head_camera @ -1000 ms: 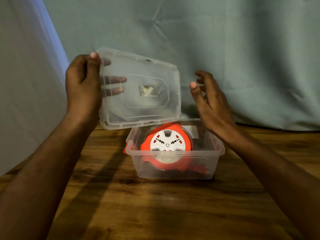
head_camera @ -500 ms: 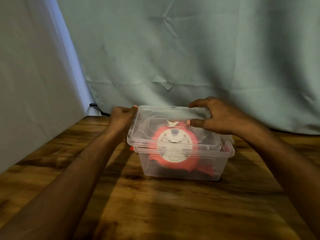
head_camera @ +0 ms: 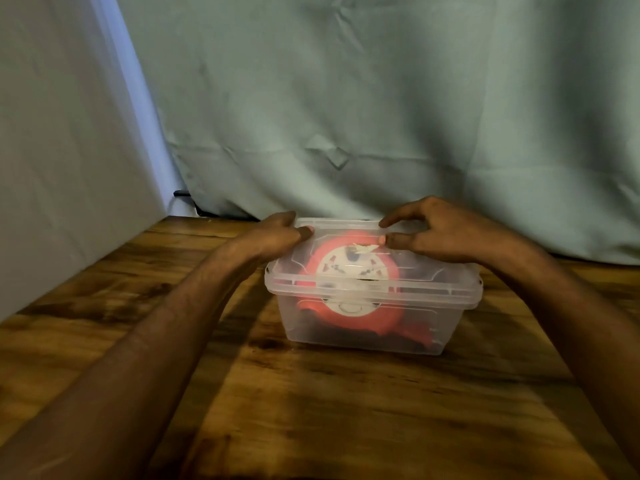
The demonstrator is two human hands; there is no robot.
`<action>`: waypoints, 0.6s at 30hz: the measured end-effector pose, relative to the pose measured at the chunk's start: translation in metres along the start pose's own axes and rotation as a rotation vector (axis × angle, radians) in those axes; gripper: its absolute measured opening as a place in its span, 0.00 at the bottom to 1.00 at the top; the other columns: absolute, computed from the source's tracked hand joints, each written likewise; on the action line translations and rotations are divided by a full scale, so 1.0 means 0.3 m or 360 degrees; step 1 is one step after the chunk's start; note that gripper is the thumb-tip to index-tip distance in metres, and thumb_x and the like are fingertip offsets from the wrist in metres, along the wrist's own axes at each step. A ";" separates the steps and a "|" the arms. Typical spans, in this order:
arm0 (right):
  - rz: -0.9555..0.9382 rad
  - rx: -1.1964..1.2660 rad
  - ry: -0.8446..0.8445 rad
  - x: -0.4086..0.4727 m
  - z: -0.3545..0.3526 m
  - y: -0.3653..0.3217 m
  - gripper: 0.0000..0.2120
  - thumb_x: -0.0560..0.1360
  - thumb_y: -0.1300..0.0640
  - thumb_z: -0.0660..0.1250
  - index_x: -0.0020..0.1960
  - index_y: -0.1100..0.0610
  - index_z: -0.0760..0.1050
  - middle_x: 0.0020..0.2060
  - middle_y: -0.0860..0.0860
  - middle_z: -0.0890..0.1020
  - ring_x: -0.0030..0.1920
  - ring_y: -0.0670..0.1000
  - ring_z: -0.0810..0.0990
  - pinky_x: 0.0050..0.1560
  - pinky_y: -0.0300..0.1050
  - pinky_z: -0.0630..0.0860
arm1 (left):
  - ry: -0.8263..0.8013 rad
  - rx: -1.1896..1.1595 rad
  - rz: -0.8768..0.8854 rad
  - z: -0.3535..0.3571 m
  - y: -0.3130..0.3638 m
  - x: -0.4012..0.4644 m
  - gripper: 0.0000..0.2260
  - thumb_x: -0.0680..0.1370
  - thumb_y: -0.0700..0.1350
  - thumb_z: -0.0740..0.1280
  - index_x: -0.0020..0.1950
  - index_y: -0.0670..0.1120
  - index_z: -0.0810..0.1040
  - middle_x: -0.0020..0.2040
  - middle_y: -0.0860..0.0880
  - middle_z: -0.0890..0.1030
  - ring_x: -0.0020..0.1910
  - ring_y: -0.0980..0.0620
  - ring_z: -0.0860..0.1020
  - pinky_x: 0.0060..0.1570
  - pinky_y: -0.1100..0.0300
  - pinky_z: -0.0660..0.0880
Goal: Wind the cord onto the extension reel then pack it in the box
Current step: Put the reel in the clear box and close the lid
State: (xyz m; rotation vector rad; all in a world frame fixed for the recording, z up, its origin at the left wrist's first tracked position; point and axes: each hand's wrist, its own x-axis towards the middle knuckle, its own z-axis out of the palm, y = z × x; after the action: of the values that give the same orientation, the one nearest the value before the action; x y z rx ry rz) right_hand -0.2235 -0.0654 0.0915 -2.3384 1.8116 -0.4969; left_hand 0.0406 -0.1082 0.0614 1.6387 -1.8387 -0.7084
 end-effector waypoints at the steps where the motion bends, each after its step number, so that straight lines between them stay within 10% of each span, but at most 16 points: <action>1: 0.0002 -0.0021 -0.0027 -0.001 -0.003 0.000 0.20 0.73 0.35 0.69 0.63 0.38 0.77 0.66 0.46 0.78 0.63 0.52 0.76 0.64 0.54 0.74 | -0.0005 0.0065 0.0025 0.005 0.003 -0.001 0.27 0.84 0.55 0.63 0.81 0.44 0.65 0.80 0.44 0.69 0.72 0.46 0.72 0.62 0.59 0.67; 4: -0.0005 -0.0156 -0.0138 0.002 0.004 -0.002 0.21 0.76 0.36 0.65 0.67 0.39 0.72 0.68 0.48 0.75 0.64 0.54 0.75 0.63 0.53 0.73 | 0.0020 0.0049 0.0056 0.009 -0.001 -0.010 0.25 0.85 0.54 0.63 0.79 0.45 0.68 0.77 0.43 0.72 0.72 0.43 0.74 0.68 0.56 0.69; 10: -0.0035 -0.0292 -0.0290 -0.011 0.065 0.014 0.22 0.83 0.38 0.48 0.75 0.40 0.55 0.77 0.47 0.59 0.77 0.51 0.54 0.74 0.60 0.59 | 0.0174 -0.0516 -0.0005 0.039 -0.040 -0.023 0.16 0.83 0.49 0.67 0.69 0.46 0.80 0.55 0.50 0.84 0.45 0.56 0.83 0.39 0.64 0.79; 16: 0.0272 -0.0036 0.0451 0.023 0.068 0.060 0.22 0.79 0.41 0.62 0.68 0.52 0.72 0.66 0.55 0.74 0.63 0.58 0.75 0.58 0.50 0.74 | 0.0350 -0.0568 -0.0039 0.035 -0.044 -0.022 0.14 0.82 0.48 0.69 0.65 0.43 0.83 0.56 0.45 0.85 0.43 0.53 0.83 0.38 0.63 0.78; 18: 0.0543 -0.0146 0.0286 0.031 0.049 0.098 0.24 0.79 0.37 0.59 0.63 0.55 0.75 0.56 0.56 0.81 0.52 0.58 0.80 0.49 0.48 0.77 | 0.0362 -0.0580 -0.0039 0.033 -0.045 -0.021 0.14 0.82 0.47 0.69 0.65 0.43 0.83 0.55 0.45 0.86 0.42 0.53 0.82 0.37 0.63 0.77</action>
State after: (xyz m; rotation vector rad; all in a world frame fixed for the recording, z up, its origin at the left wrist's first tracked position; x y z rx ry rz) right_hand -0.2434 -0.0835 0.0703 -2.0277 2.3008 -0.5994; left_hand 0.0433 -0.1031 0.0444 1.4381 -1.4355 -0.7803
